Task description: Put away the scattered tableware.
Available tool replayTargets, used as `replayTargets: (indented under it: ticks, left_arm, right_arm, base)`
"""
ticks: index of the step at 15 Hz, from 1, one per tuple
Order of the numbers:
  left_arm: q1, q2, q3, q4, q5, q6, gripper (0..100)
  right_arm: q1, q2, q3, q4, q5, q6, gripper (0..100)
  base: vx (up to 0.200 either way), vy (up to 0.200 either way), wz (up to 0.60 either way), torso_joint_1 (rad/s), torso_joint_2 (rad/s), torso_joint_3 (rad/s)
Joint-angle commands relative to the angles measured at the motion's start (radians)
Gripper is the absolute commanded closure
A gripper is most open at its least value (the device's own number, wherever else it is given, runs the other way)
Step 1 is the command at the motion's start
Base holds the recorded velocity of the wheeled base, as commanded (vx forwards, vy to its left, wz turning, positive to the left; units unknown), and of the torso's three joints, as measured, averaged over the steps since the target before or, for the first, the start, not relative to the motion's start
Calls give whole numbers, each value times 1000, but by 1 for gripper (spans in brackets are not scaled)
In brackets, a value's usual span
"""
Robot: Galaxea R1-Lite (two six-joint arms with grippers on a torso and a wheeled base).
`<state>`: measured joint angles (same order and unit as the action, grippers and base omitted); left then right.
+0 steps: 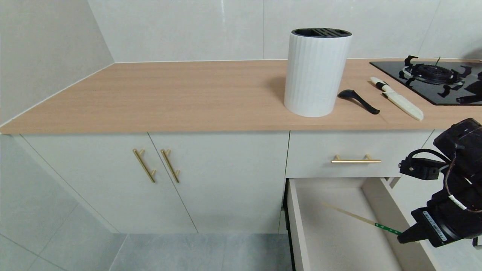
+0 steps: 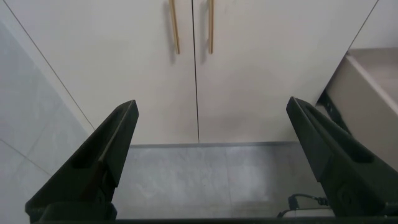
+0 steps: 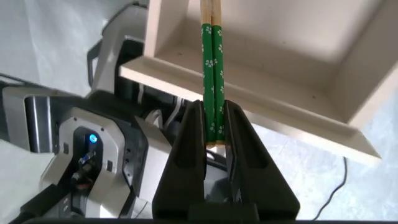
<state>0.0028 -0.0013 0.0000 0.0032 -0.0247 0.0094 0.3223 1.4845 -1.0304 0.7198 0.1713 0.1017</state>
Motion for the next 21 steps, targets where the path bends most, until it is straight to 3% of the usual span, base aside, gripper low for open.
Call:
replayTargets:
  ticks: [1,11,16,19,21]
  left_arm:
    - [0,1,0,0,0,0,0]
    - [0,1,0,0,0,0,0]
    - [0,1,0,0,0,0,0]
    - [0,1,0,0,0,0,0]
    - [0,1,0,0,0,0,0]
  right_arm:
    - [1,17,1,0,1,0,100]
    - [-3,23,0,-31,-24,0,100]
    - [-3,23,0,-34,-24,1,100]
    - [-2,42,39,-137,-42,10,100]
    - [12,88,95,-292,-98,27,100]
  base:
    - [0,0,0,-203,447,246]
    - [0,0,0,-190,461,263]
    - [0,0,0,-37,108,53]
    - [0,0,0,0,0,0]
    - [0,0,0,0,0,0]
